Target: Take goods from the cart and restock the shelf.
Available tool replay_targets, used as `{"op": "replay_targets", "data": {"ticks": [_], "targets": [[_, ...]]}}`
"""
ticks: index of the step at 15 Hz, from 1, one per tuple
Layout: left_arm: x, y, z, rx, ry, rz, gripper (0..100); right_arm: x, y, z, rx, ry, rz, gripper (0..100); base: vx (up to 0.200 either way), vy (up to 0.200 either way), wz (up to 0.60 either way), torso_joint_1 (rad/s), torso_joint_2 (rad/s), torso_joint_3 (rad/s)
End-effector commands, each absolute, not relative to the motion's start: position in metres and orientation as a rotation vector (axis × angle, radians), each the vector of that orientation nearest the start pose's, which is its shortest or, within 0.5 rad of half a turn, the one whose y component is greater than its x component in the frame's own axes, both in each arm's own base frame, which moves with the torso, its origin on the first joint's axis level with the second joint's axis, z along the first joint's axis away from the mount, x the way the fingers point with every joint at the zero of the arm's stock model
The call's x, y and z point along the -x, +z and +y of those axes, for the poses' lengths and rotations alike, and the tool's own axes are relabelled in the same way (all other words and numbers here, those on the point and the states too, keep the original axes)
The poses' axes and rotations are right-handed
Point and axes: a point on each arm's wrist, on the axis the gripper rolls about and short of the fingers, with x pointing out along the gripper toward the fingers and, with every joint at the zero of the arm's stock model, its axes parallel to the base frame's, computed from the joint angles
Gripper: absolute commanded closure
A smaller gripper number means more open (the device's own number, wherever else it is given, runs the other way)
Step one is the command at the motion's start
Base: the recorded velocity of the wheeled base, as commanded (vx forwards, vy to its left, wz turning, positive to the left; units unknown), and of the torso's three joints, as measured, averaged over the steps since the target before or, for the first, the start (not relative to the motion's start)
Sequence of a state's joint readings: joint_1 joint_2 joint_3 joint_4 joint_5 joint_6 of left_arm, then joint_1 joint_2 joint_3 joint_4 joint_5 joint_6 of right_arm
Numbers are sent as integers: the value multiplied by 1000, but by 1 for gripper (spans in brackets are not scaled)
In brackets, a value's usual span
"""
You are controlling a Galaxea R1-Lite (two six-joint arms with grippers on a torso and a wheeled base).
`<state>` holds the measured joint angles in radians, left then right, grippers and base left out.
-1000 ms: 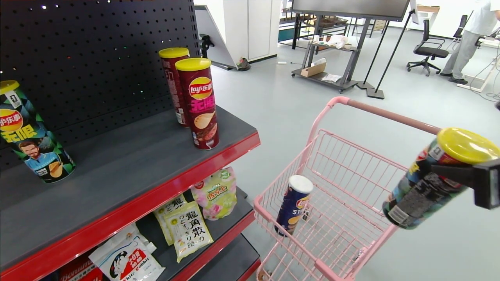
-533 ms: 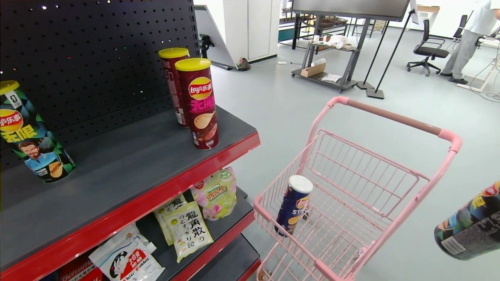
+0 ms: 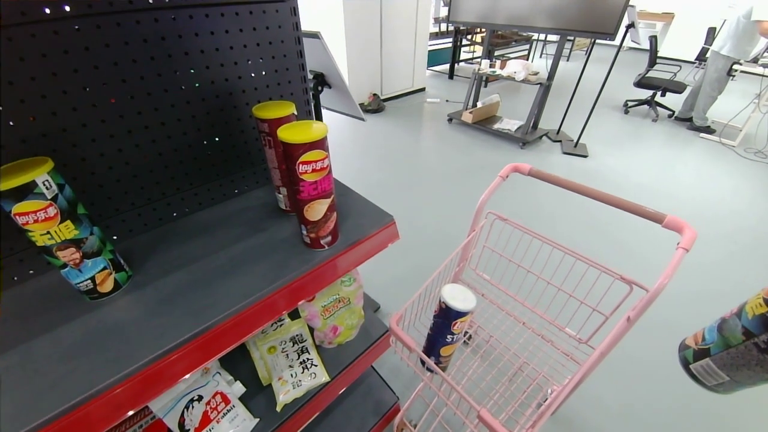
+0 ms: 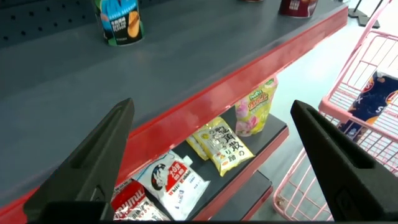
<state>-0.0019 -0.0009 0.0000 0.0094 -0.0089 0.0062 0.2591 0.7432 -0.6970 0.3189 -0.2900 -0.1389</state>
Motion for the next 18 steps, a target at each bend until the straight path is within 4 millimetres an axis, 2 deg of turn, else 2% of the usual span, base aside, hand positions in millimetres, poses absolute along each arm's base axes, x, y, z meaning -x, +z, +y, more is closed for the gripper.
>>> {"op": "replay_targets", "data": {"ticks": [1, 16, 18], "targets": [[23, 75, 0, -6, -12, 8, 0, -53, 234, 7, 237, -6, 358, 100, 0, 0, 0, 159, -383, -217], [23, 75, 0, -6, -12, 9, 0, -56, 226, 8, 261, -2, 387, 100, 0, 0, 0, 151, -334, -190], [23, 75, 0, -6, -11, 9, 0, -55, 226, 8, 264, 0, 382, 100, 0, 0, 600, 12, 0, -2]]}}
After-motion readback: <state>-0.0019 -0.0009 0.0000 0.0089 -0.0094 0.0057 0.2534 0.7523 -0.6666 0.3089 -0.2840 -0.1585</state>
